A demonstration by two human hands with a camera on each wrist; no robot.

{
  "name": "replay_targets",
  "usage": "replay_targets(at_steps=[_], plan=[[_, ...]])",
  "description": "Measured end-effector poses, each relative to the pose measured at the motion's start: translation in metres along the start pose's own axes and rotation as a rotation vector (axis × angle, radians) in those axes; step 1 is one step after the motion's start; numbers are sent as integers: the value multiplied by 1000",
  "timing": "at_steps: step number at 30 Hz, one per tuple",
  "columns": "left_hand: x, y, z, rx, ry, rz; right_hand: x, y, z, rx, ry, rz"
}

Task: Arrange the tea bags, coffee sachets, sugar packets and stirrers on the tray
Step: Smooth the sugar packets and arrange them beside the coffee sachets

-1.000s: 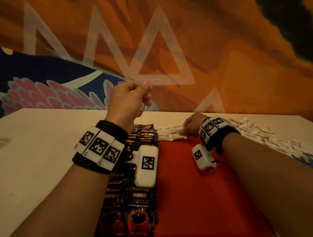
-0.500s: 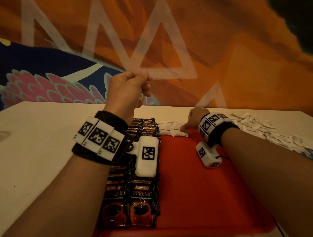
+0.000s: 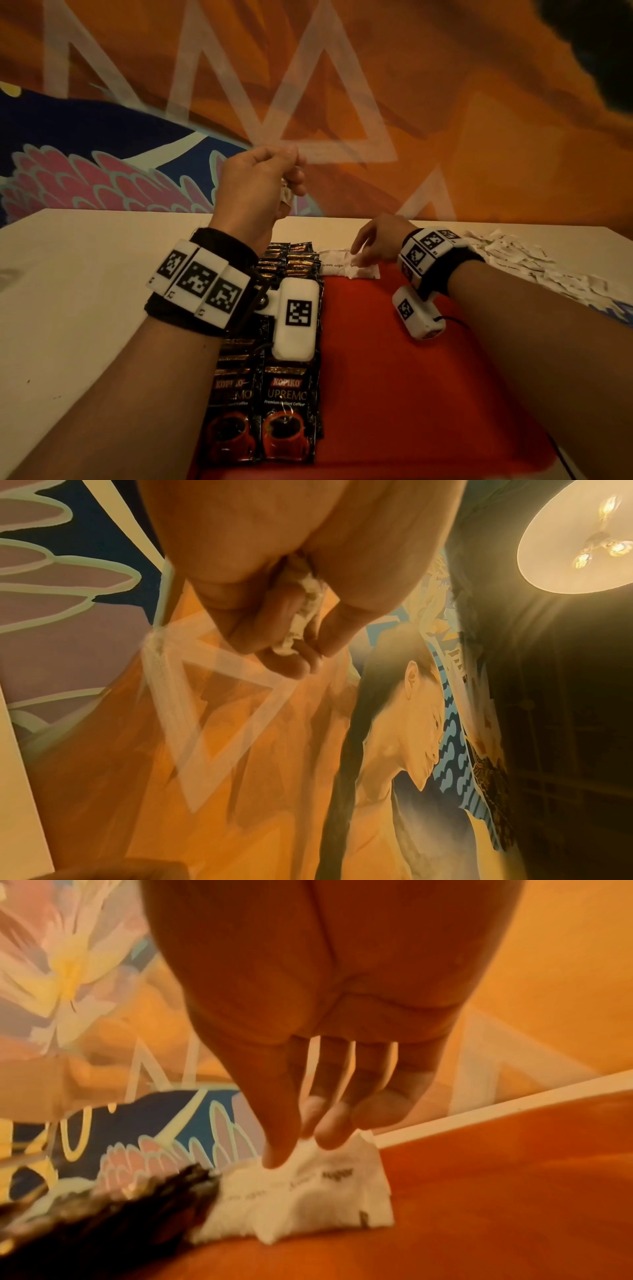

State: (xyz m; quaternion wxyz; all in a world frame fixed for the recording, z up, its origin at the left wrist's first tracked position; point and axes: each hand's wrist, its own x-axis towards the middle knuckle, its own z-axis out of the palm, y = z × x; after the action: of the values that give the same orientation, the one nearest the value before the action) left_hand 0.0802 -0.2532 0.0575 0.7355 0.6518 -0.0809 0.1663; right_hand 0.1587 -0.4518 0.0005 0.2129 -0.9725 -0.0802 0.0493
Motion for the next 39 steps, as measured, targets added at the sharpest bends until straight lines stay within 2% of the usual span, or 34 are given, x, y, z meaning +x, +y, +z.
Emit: replay_targets(at_steps=[6,12,17,20,23,27,30,34,36,39], plan=[[-1,0,3,-128,-123,-112,-27,-17,-22,265,133,-137],[-4,-3,6,-209,-235,-100,-62,-39,-23,587,219,-296],[-8,-3,10,-332,-361,-96,-79,-52,-19,924,258,-308],[-10,-5,13,-413,-435,-109,-82,-55,-16,992,232,-325],[-9,-6,14,-470,-440,-122,-81,-52,-19,1079,291,-321],[-7,-4,8,-380,-352,-146,-82,-43,-24,1114,391,-275],[-8,-6,9,-75,-231,-107,-82,-37,-27,1072,413,-267],[-11,-13,13,269,-297,10,-84,-36,-27,950,318,-282],[-12,-14,15,325,-266,104,-86,-38,-25,894,269,-293],[-8,-15,14,275,-155,152,-85,-40,-25,1034,304,-230]])
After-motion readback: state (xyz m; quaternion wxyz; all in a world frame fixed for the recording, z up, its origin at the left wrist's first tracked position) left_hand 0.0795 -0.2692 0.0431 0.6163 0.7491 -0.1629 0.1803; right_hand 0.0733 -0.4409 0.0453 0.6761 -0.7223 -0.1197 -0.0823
